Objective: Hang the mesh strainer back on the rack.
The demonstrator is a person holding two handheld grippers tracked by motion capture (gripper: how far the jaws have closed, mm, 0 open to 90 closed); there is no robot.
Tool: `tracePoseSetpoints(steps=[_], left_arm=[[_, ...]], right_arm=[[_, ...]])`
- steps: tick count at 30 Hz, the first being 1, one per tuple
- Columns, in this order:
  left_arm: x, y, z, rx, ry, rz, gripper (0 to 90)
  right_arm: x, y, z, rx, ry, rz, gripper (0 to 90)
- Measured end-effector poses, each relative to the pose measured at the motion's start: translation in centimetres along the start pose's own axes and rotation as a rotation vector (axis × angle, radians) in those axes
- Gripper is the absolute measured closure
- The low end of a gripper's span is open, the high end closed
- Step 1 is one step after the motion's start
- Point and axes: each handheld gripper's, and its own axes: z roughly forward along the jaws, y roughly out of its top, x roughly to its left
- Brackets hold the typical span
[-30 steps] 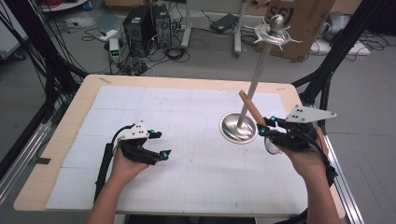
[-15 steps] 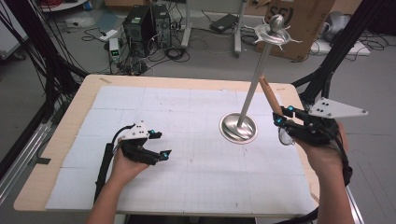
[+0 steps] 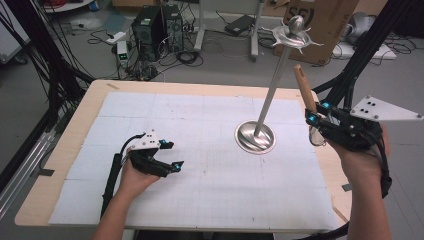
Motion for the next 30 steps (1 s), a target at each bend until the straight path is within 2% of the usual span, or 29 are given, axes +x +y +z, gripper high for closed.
tracePoseSetpoints(steps=[11, 15, 22, 30], left_arm=[[0.1, 0.0, 0.0, 0.004, -0.001, 0.002, 21.3], [0.1, 0.0, 0.0, 0.004, 0.001, 0.001, 21.3], [0.1, 0.0, 0.0, -0.001, -0.003, -0.004, 21.3], [0.1, -0.1, 0.0, -0.001, 0.001, -0.006, 21.3]], right_arm=[[-0.8, 2.1, -0.5, -0.025, -0.051, -0.001, 68.8], [-0.9, 2.7, -0.2, -0.014, -0.074, -0.022, 68.8], [-1.1, 2.7, 0.4, 0.003, -0.107, -0.022, 68.8], [-1.8, 2.0, 1.0, 0.018, -0.121, 0.020, 68.8]])
